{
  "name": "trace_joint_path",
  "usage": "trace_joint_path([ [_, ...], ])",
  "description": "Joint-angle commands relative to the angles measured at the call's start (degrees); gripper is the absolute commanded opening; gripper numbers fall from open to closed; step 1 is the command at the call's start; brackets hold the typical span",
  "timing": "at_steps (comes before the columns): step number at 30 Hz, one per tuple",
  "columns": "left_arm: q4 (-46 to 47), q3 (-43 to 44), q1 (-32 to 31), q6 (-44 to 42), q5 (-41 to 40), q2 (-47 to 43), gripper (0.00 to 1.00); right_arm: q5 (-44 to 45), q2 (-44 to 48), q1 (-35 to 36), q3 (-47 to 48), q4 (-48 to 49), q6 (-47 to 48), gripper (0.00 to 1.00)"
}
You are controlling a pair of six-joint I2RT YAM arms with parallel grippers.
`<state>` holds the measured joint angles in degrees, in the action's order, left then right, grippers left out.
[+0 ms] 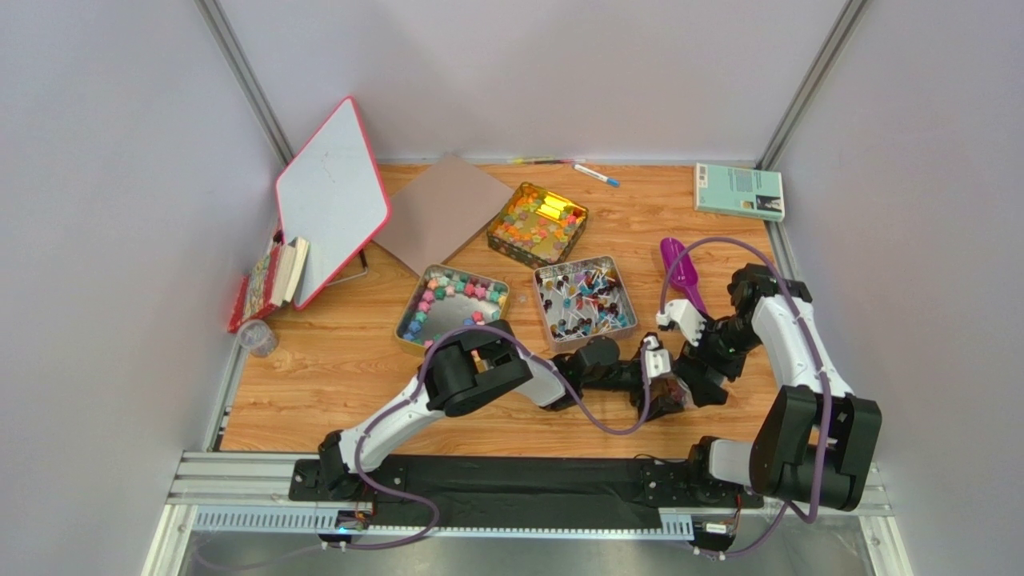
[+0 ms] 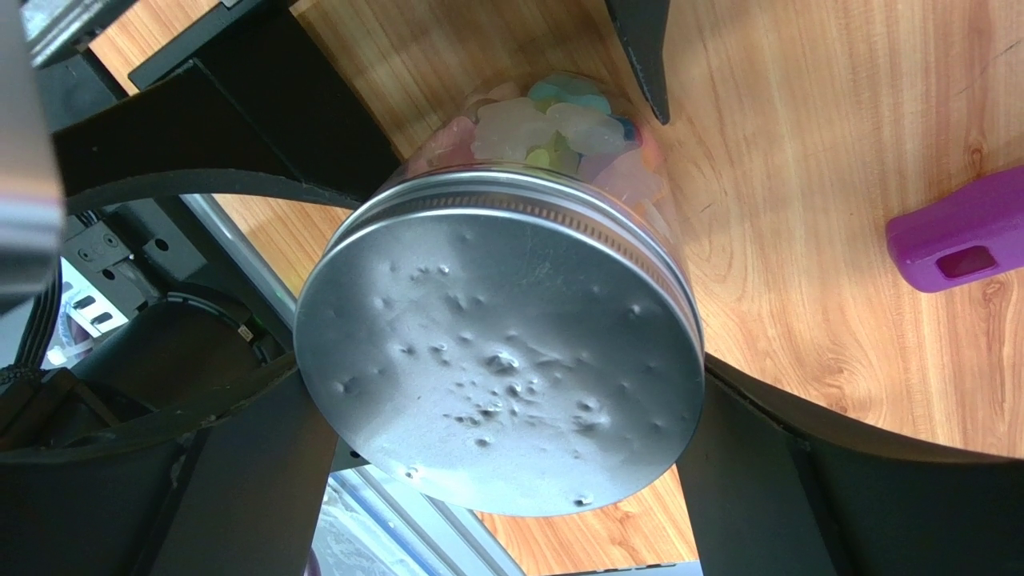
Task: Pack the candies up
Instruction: Screw the bottle lid onto the packing bottle.
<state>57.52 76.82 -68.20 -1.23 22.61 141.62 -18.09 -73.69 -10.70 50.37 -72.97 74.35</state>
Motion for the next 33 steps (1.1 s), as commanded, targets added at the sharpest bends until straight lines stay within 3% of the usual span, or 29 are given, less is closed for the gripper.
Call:
trace_joint_path([
  [1, -26.58, -2.90, -0.53, -5.27, -2.84, 9.02, 0.99, -2.22, 1.97, 0.15, -1.06, 1.60, -1.57, 1.00],
  [10, -25.17, 1.31, -1.93, -6.94, -4.16, 12.45, 1.00, -2.57, 1.44, 0.33, -2.38, 2.92, -2.98, 1.00],
  [17, -30.44, 8.95, -2.02, -7.12, -4.06, 15.61, 1.00, -1.78, 3.20, 0.33, -3.44, 3.10, -2.63, 1.00],
  [21, -33.17, 10.02, -1.93, -7.20, -4.51, 15.26, 0.89, -1.60, 2.77, 0.33, -1.60, 2.66, -2.98, 1.00],
  [24, -33.26, 7.92, -1.93, -7.29, -3.72, 13.69, 0.81, -1.16, 2.33, 0.24, -0.54, 3.44, -3.15, 1.00],
  [33, -32.73, -7.54, -1.76, -8.08, -6.43, 2.79, 0.81, -5.46, -3.03, 1.81, 1.31, 4.94, -4.56, 1.00],
])
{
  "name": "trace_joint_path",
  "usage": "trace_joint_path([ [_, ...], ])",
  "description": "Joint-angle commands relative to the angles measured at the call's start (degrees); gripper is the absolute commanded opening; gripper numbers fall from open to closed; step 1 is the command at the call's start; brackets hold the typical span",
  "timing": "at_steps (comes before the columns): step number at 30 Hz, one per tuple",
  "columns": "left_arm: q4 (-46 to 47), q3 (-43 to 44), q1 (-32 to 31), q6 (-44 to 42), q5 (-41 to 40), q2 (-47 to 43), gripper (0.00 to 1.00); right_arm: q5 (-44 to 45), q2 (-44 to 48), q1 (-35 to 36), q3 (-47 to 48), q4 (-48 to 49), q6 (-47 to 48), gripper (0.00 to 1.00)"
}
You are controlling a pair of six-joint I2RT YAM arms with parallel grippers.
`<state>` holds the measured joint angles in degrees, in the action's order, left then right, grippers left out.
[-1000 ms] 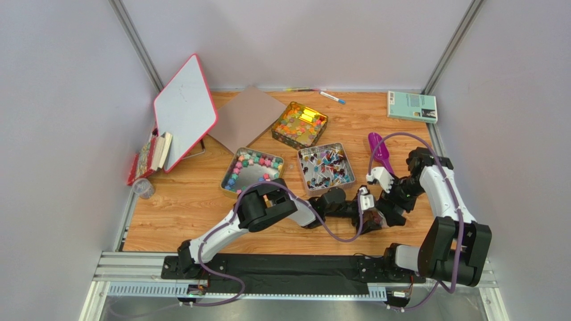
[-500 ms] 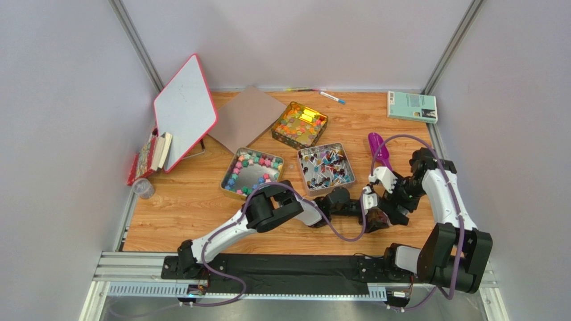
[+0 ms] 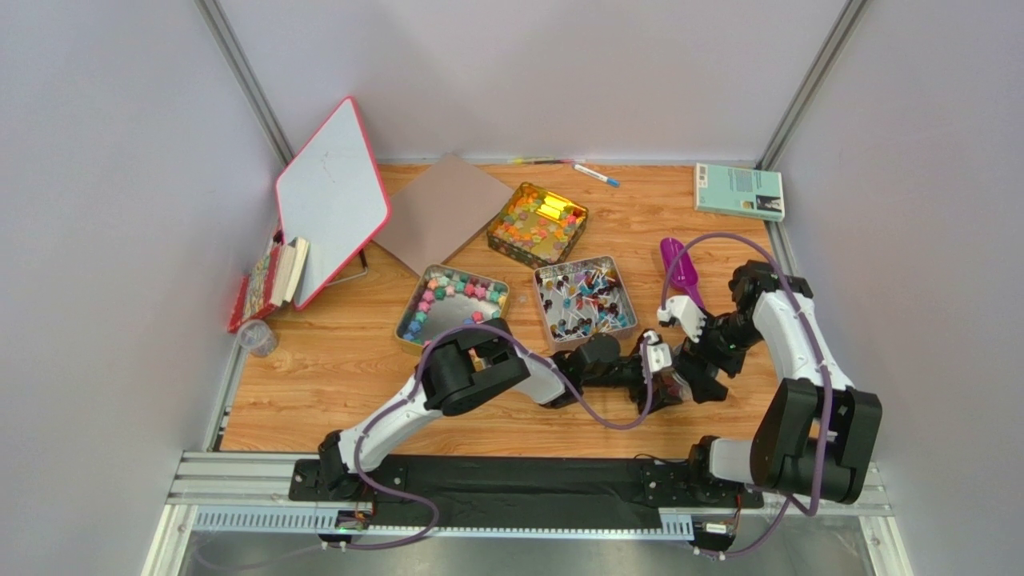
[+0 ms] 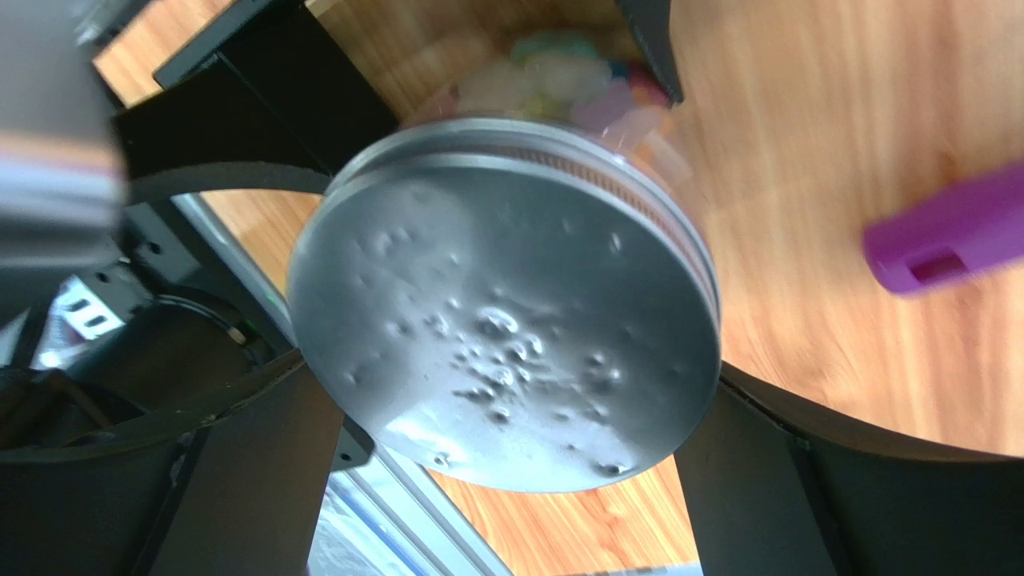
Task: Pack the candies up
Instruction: Screw the bottle lid onto the packing bottle.
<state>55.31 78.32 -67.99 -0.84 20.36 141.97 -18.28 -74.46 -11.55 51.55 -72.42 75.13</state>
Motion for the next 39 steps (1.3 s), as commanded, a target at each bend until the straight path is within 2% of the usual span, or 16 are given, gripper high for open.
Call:
trace_joint_path([
  [1, -30.44, -12.20, -1.97, -8.30, -4.27, 1.39, 0.81, -5.53, -2.53, 3.72, 0.13, 4.74, -5.78, 1.00],
  [6, -30.87, -19.52, -1.97, -8.03, -2.17, -3.89, 0.81, -7.82, -4.82, 11.19, 0.92, 7.72, -9.56, 1.00],
  [8, -30.44, -22.07, -1.97, -8.21, -1.56, -4.60, 0.76, -7.82, -5.52, 14.08, 1.45, 8.61, -10.35, 1.00],
  [10, -30.35, -23.65, -1.97, -8.56, -0.85, -4.60, 0.67, -7.65, -6.05, 13.93, 3.11, 10.02, -11.59, 1.00],
  [13, -31.22, -24.27, -1.98, -8.82, -0.93, -4.34, 0.65, -6.68, -5.88, 12.18, 5.92, 9.67, -9.06, 1.00],
  [14, -31.66, -24.10, -1.97, -9.09, -0.85, -4.16, 0.60, -6.94, -5.44, 12.08, 6.71, 9.06, -7.91, 1.00],
  [17, -33.07, -23.48, -1.97, -9.62, -1.55, -3.81, 0.56, -7.64, -3.77, 8.74, 7.86, 5.90, -1.67, 1.00],
  [19, -35.08, -22.87, -1.97, -10.49, -0.50, -3.55, 0.37, -7.99, -2.63, 7.26, 8.13, 2.48, 2.02, 1.00],
  [20, -36.14, -22.34, -1.97, -10.76, 0.20, -3.37, 0.00, -8.17, -2.45, 6.72, 8.30, 1.42, 5.69, 1.00],
  [24, -37.82, -20.67, -1.97, -11.11, -0.76, -1.88, 0.00, -8.34, -2.27, 6.10, 8.57, -2.18, 9.23, 1.00],
  [27, -40.79, -18.31, -1.97, -10.85, -1.37, -0.74, 0.25, -9.75, -2.19, 6.19, 7.08, -3.77, 9.33, 1.00],
  [28, -42.02, -17.51, -1.97, -10.59, -1.90, 0.05, 0.53, -9.75, -2.01, 6.28, 6.38, -4.13, 9.33, 1.00],
  [29, -42.99, -16.46, -1.97, -9.98, -2.95, 0.23, 0.73, -9.32, -1.49, 6.28, 4.98, -3.87, 9.07, 1.00],
  [30, -43.53, -16.36, -1.97, -10.14, -3.31, 0.50, 0.99, -8.88, -0.96, 6.28, 3.92, -3.61, 8.80, 1.00],
  [35, -42.65, -17.15, -1.80, -9.36, -1.82, 0.14, 1.00, -4.40, 3.34, 6.01, -1.62, -0.27, 9.59, 1.00],
  [39, -50.26, -10.93, -1.80, -7.16, -4.97, 4.35, 0.99, -3.87, 9.31, 5.84, -3.65, 0.26, 9.60, 1.00],
])
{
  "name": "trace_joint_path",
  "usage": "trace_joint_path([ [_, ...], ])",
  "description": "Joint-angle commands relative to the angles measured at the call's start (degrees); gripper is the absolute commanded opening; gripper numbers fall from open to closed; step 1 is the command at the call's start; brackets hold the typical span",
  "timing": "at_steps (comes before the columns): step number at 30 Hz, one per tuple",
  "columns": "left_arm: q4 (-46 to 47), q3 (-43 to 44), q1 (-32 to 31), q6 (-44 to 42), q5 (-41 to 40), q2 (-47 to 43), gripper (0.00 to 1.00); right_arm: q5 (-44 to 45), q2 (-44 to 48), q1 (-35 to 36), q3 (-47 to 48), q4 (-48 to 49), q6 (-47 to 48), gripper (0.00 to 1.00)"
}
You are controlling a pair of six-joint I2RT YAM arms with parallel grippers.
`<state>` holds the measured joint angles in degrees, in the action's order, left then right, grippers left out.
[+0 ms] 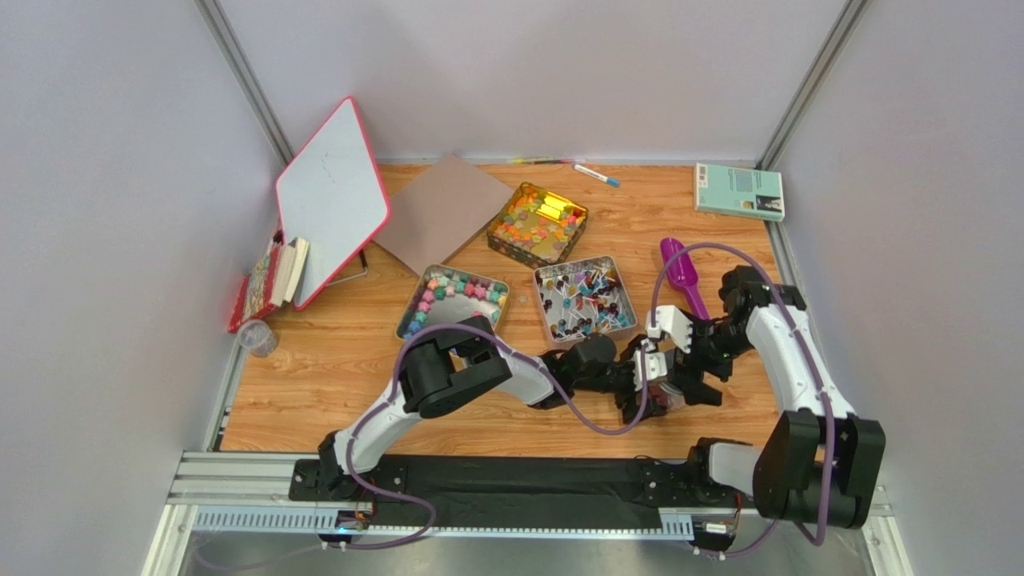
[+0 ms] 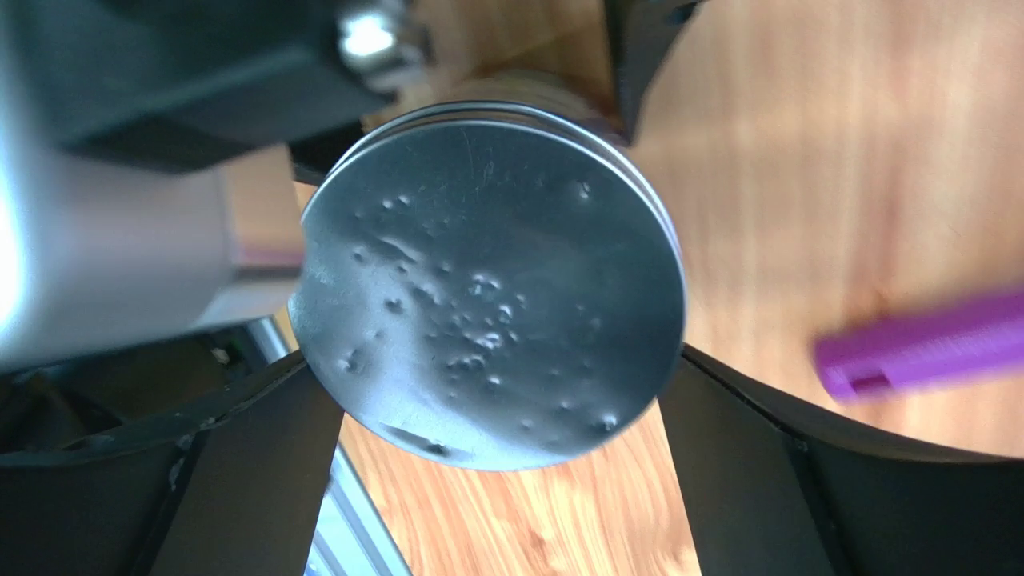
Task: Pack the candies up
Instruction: Screw the bottle lid onto the packing bottle, then reset both arms
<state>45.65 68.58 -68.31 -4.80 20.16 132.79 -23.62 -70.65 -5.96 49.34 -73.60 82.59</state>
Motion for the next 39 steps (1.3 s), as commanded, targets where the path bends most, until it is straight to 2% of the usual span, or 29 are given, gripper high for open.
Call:
trace_joint_path([
  [1, -42.90, 0.14, -1.47, -2.94, -5.48, 13.98, 1.00, 1.47, 6.31, 0.07, -1.35, 1.27, 1.27, 1.00],
  [3, -46.77, 0.51, -1.21, -3.81, -4.88, 11.98, 1.00, 1.21, 8.15, -0.63, -0.65, 0.48, 1.00, 1.00],
  [6, -47.92, -4.14, -0.16, -5.13, -2.33, 4.62, 0.99, 0.15, 9.13, -1.25, 1.72, -2.06, 1.00, 1.00],
  [10, -55.92, -6.87, 3.18, -4.26, 3.64, -3.23, 1.00, -0.55, 10.00, -1.43, 4.09, -5.23, 1.44, 1.00],
  [14, -63.38, -8.72, 4.94, -7.49, 2.87, -10.52, 1.00, -1.43, 12.02, -1.86, 6.89, -5.94, -1.19, 1.00],
  [17, -67.77, -8.46, 7.04, -9.09, 0.32, -18.51, 0.99, -4.66, 12.99, -4.14, 13.03, -4.63, -6.81, 1.00],
  [19, -69.81, -7.24, 8.63, -9.35, -0.65, -25.45, 1.00, -5.56, 13.43, -5.99, 15.95, -0.86, -17.86, 1.00],
  [22, -74.38, -2.32, 11.00, -11.28, -3.71, -33.11, 0.99, -4.77, 13.87, -7.40, 20.43, 6.53, -31.90, 1.00],
  [27, -81.94, 11.29, 15.22, -14.71, -6.10, -40.76, 1.00, -1.79, 14.14, -7.40, 24.83, 10.59, -44.69, 1.00],
  [30, -85.28, 20.43, 16.98, -14.02, -10.92, -42.26, 1.00, 0.58, 13.88, -7.40, 27.47, 11.90, -53.73, 1.00],
  [32, -86.33, 26.48, 17.51, -12.17, -17.94, -42.79, 1.00, 5.13, 13.96, -7.40, 27.74, 14.17, -61.18, 1.00],
  [33, -87.12, 28.70, 17.60, -10.69, -20.05, -42.70, 0.99, 7.07, 14.05, -7.49, 27.74, 14.97, -63.14, 1.00],
  [34, -88.18, 30.98, 17.77, -7.71, -26.17, -42.62, 1.00, 9.01, 14.14, -7.40, 27.74, 15.42, -64.55, 1.00],
  [35, -89.41, 34.75, 18.04, -7.16, -26.92, -42.44, 0.99, 12.25, 14.57, -7.49, 27.13, 16.38, -65.79, 1.00],
  [39, -87.92, 40.48, 17.95, -7.25, -24.03, -41.92, 1.00, 16.84, 16.16, -8.71, 26.68, 17.00, -63.18, 1.00],
])
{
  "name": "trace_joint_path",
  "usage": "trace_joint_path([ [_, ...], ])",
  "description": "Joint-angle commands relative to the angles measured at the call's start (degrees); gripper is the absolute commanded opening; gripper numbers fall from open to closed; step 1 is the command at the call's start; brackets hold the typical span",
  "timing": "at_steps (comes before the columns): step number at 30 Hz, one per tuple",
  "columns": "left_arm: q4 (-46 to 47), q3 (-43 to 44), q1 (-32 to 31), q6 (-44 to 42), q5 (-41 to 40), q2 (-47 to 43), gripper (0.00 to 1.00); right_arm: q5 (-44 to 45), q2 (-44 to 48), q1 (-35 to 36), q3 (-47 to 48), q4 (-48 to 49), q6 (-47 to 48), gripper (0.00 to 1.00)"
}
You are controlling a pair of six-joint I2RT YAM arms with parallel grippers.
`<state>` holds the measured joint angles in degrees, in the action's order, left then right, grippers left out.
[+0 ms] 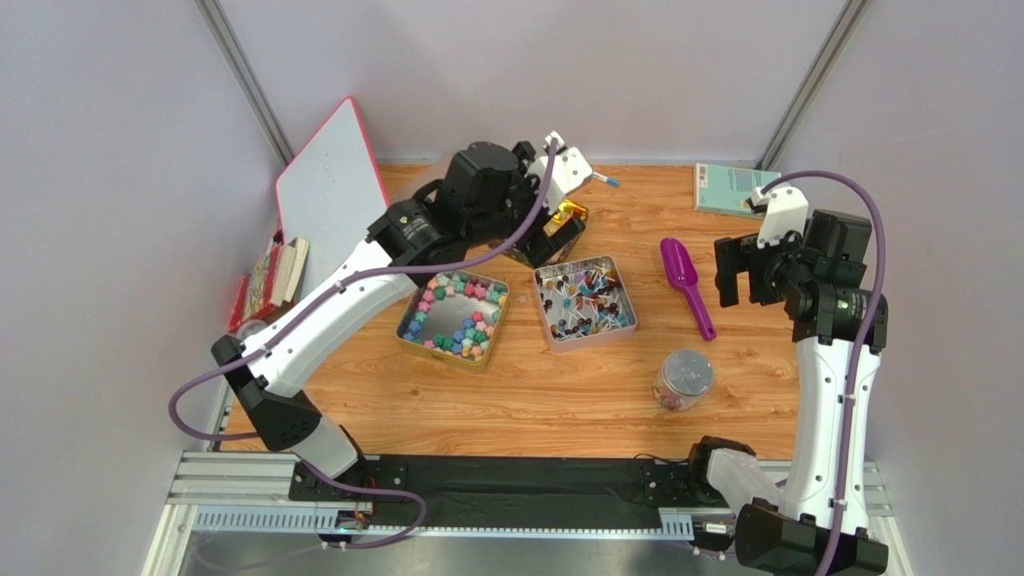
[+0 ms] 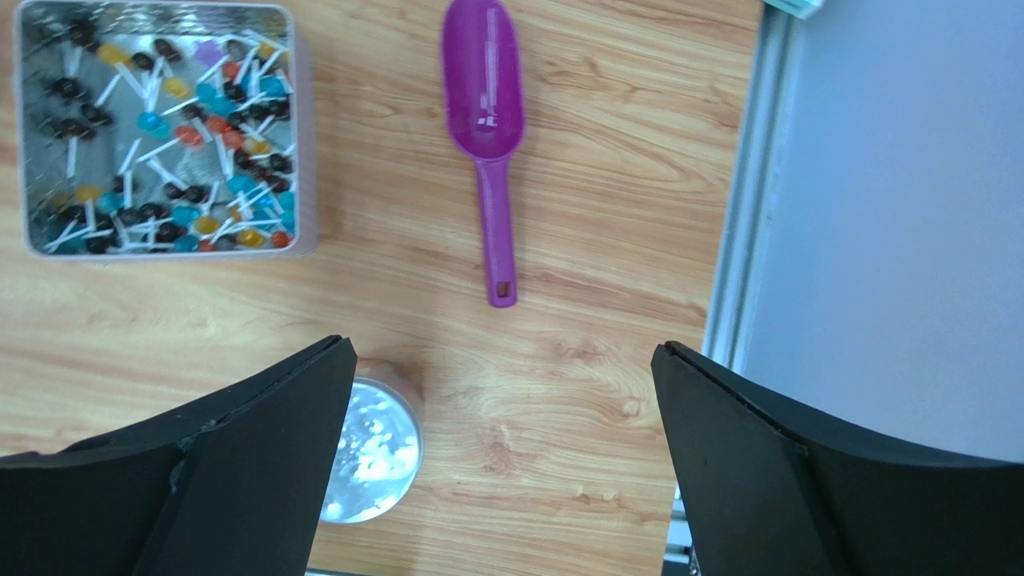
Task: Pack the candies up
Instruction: Reset both arms
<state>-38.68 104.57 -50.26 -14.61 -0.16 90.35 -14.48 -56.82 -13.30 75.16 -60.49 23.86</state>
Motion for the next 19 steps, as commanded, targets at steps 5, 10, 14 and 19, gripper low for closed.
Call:
trace_joint_path([
  [5, 17.20, -4.83, 0.25, 7.57, -4.05, -6.21, 1.00, 7.54, 2.68, -4.80, 8.76, 2.75, -7.93, 1.00],
  [10, 24.46, -9.23, 0.34, 5.65, -9.12, -12.48, 0.99, 7.61, -2.94, -4.11, 22.83, -0.94, -28.35, 1.00],
  [14, 19.94, -7.17, 0.69, 3.63, -13.72, -11.41, 0.99, 20.25, -5.32, -1.99, 24.34, -5.95, -32.64, 1.00],
  [19, 20.83, -9.65, 0.78, 3.97, -15.04, -13.18, 1.00, 17.04, -2.16, -1.99, 17.75, -4.12, -30.72, 1.00],
])
